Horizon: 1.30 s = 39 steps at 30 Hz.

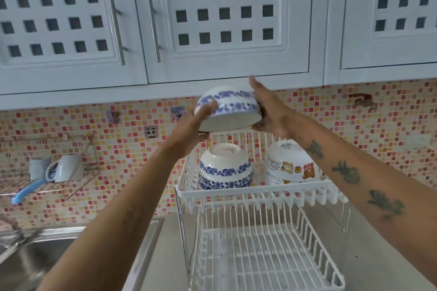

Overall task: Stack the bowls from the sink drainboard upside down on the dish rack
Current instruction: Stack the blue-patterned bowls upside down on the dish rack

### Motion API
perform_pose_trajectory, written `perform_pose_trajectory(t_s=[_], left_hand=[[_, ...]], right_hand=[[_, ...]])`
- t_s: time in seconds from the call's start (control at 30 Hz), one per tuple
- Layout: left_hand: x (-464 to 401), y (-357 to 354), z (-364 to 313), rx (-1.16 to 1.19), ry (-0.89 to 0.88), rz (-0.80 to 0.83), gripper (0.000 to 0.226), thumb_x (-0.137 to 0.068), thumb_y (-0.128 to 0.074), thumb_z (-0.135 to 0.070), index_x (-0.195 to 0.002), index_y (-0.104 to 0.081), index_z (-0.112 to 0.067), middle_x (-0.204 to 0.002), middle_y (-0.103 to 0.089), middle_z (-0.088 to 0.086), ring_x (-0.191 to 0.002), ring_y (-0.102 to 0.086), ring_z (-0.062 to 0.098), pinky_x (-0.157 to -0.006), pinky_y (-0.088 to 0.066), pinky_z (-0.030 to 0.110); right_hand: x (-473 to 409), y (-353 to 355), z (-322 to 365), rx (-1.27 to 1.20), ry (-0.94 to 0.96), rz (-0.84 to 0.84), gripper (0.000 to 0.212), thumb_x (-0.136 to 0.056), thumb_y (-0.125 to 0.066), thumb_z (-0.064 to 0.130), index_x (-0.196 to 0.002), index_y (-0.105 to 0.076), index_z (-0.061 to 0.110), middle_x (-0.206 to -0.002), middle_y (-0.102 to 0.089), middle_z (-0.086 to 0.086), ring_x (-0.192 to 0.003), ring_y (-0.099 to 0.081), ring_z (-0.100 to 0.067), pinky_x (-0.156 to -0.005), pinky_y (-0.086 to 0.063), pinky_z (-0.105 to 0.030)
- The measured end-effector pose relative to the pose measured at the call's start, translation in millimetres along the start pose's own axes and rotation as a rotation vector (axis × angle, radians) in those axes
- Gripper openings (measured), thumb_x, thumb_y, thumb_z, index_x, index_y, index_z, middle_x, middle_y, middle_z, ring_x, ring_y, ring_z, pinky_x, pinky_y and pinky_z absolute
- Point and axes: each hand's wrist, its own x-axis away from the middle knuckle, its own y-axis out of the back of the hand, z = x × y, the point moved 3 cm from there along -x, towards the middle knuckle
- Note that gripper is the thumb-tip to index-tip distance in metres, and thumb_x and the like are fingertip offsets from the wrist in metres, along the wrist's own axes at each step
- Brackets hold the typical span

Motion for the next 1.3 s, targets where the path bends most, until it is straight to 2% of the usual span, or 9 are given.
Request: perform_pose_trajectory(t_s=[0.13, 0.23, 0.3, 0.43, 0.63, 0.83, 1.0, 1.13, 1.3], left_hand=[[-2, -7, 13, -0.305, -0.251, -0.144, 0.092, -0.058, -0.086, -0.037, -0.134, -0.039, -0.016, -0.115, -0.058, 0.001, -0.104, -0.065, 0.017, -0.085, -0.059, 0.029], [-7, -2, 34, -0.398, -0.225, -0.155, 0.106, -0.049, -0.089, -0.051, -0.136, -0.036, -0.024, -0.127, -0.054, 0.004, -0.114, -0.062, 0.020, -0.092, -0.057, 0.041], [-8, 2, 47, -0.473, -0.186, -0.137, 0.113, -0.044, -0.090, -0.059, -0.137, -0.035, -0.026, -0.131, -0.050, 0.006, -0.119, -0.058, 0.022, -0.095, -0.055, 0.045], [-4, 0, 59, -0.571, -0.142, -0.147, 0.119, -0.043, -0.089, -0.059, -0.140, -0.031, -0.023, -0.134, -0.041, 0.003, -0.125, -0.049, 0.022, -0.104, -0.049, 0.045], [3, -3, 71, -0.633, -0.049, -0.137, 0.121, -0.044, -0.086, -0.057, -0.143, -0.025, -0.021, -0.138, -0.036, 0.002, -0.129, -0.042, 0.021, -0.108, -0.043, 0.046], [8, -3, 89, -0.609, 0.044, -0.151, 0.120, -0.041, -0.086, -0.061, -0.139, -0.028, -0.024, -0.134, -0.041, 0.001, -0.124, -0.048, 0.020, -0.104, -0.048, 0.043], [5, -4, 93, -0.581, 0.157, -0.124, 0.126, -0.041, -0.088, -0.060, -0.141, -0.021, -0.023, -0.134, -0.043, 0.002, -0.125, -0.050, 0.023, -0.102, -0.050, 0.042], [4, -6, 95, -0.619, 0.201, -0.113, 0.117, -0.056, -0.090, -0.043, -0.144, -0.018, -0.011, -0.128, -0.037, -0.001, -0.125, -0.045, 0.023, -0.105, -0.047, 0.040], [2, -6, 98, -0.629, 0.253, -0.117, 0.123, -0.054, -0.090, -0.044, -0.146, -0.014, -0.011, -0.138, -0.037, 0.005, -0.126, -0.044, 0.024, -0.106, -0.045, 0.039]], right_hand=[[-15, -5, -21, 0.064, -0.039, -0.114, 0.059, -0.088, -0.038, 0.065, -0.114, -0.062, 0.018, -0.112, -0.070, -0.017, -0.105, -0.066, -0.035, -0.097, -0.050, -0.050], [-17, -10, -37, 0.008, -0.022, -0.182, 0.035, -0.093, -0.042, 0.049, -0.092, -0.062, 0.020, -0.096, -0.070, -0.012, -0.090, -0.067, -0.030, -0.082, -0.055, -0.038], [-18, -14, -47, -0.004, -0.003, -0.210, 0.026, -0.095, -0.043, 0.038, -0.091, -0.060, 0.019, -0.091, -0.067, -0.010, -0.084, -0.064, -0.028, -0.071, -0.051, -0.030], [-25, -22, -67, -0.022, 0.025, -0.253, 0.025, -0.090, -0.044, 0.035, -0.087, -0.064, 0.021, -0.111, -0.067, -0.019, -0.103, -0.063, -0.036, -0.088, -0.050, -0.044], [-31, -27, -82, -0.036, 0.042, -0.295, 0.019, -0.091, -0.049, 0.023, -0.095, -0.068, 0.021, -0.106, -0.066, -0.007, -0.100, -0.061, -0.028, -0.087, -0.046, -0.039], [-33, -31, -89, 0.086, 0.018, -0.289, 0.026, -0.090, -0.051, 0.026, -0.102, -0.073, 0.021, -0.101, -0.066, -0.003, -0.097, -0.061, -0.025, -0.092, -0.047, -0.038], [-37, -30, -92, 0.087, -0.029, -0.310, 0.028, -0.090, -0.055, 0.027, -0.106, -0.073, 0.012, -0.093, -0.064, -0.003, -0.088, -0.057, -0.021, -0.083, -0.044, -0.032], [-40, -30, -100, 0.073, -0.065, -0.303, 0.030, -0.089, -0.057, 0.025, -0.111, -0.071, 0.012, -0.095, -0.062, -0.003, -0.092, -0.058, -0.023, -0.093, -0.047, -0.037], [-40, -29, -102, 0.115, 0.017, -0.258, 0.031, -0.095, -0.048, 0.014, -0.119, -0.067, 0.007, -0.107, -0.058, -0.002, -0.100, -0.052, -0.017, -0.086, -0.040, -0.027]])
